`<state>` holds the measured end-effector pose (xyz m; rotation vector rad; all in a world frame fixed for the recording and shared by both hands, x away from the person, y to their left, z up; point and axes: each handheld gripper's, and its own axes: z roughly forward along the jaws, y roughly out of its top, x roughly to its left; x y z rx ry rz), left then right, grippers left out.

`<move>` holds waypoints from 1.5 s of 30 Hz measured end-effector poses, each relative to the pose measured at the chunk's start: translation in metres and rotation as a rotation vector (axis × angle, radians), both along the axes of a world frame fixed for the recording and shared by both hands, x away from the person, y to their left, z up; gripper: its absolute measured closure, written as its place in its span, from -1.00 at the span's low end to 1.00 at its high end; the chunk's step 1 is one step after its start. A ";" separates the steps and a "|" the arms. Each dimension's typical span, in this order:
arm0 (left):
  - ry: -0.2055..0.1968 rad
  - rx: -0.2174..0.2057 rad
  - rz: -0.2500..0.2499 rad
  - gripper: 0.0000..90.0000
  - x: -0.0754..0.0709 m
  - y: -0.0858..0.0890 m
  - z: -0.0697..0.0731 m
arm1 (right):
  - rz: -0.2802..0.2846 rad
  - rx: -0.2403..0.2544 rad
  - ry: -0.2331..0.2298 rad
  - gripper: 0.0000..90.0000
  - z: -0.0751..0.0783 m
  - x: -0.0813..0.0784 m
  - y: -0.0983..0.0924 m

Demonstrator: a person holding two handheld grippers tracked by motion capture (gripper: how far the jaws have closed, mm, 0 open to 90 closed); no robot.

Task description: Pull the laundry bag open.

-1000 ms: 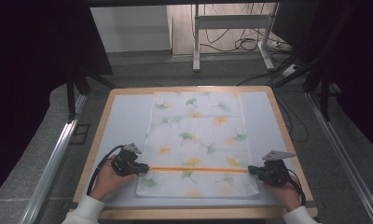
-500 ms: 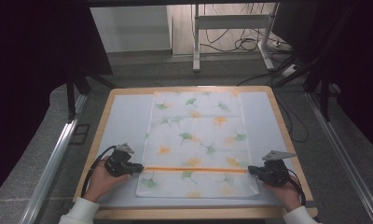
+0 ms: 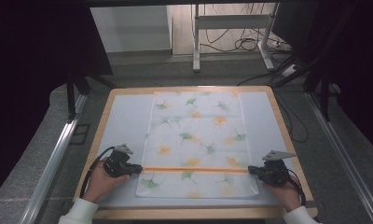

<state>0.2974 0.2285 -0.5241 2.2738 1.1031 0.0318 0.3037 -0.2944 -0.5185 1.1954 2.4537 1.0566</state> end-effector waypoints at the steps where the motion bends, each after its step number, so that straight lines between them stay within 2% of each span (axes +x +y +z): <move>1: -0.001 0.000 0.000 0.87 0.000 0.001 0.000 | 0.000 0.000 0.000 1.00 0.000 0.000 0.000; 4: -0.005 0.012 0.008 0.87 -0.001 0.003 0.000 | 0.001 0.001 0.000 1.00 0.000 0.000 0.000; 7: 0.007 -0.014 0.018 0.87 -0.001 0.007 -0.002 | 0.002 0.002 -0.001 1.00 0.000 0.000 0.000; 11: -0.007 0.022 0.013 0.87 -0.002 0.002 0.000 | 0.001 0.002 0.002 1.00 0.000 0.001 0.000; 15: -0.004 0.001 0.014 0.87 -0.001 0.004 -0.002 | 0.001 0.001 0.000 1.00 0.000 0.000 0.000; 21: -0.062 -0.001 0.004 0.84 -0.004 0.006 0.000 | 0.002 0.002 0.000 1.00 0.000 0.000 0.000; 24: -0.093 -0.033 0.009 0.72 -0.006 0.008 0.006 | 0.006 0.001 -0.008 0.99 0.000 0.000 0.000; 27: -0.136 -0.049 0.029 0.51 -0.008 0.011 0.013 | 0.010 0.001 -0.009 0.99 0.000 0.001 0.000; 30: -0.186 -0.084 0.061 0.42 -0.010 0.012 0.018 | 0.013 -0.010 -0.014 0.98 0.002 -0.001 0.002; 32: -0.215 -0.101 0.091 0.36 -0.012 0.012 0.021 | 0.021 -0.008 -0.016 0.87 0.003 -0.001 0.003; 35: -0.247 -0.107 0.108 0.30 -0.016 0.010 0.023 | 0.028 -0.015 -0.036 0.82 0.009 -0.004 0.006; 39: -0.262 -0.111 0.125 0.26 -0.019 0.009 0.024 | 0.033 -0.005 -0.071 0.74 0.015 -0.003 0.009; 45: -0.275 -0.128 0.155 0.24 -0.012 -0.001 0.027 | 0.054 -0.002 -0.095 0.59 0.017 0.001 0.015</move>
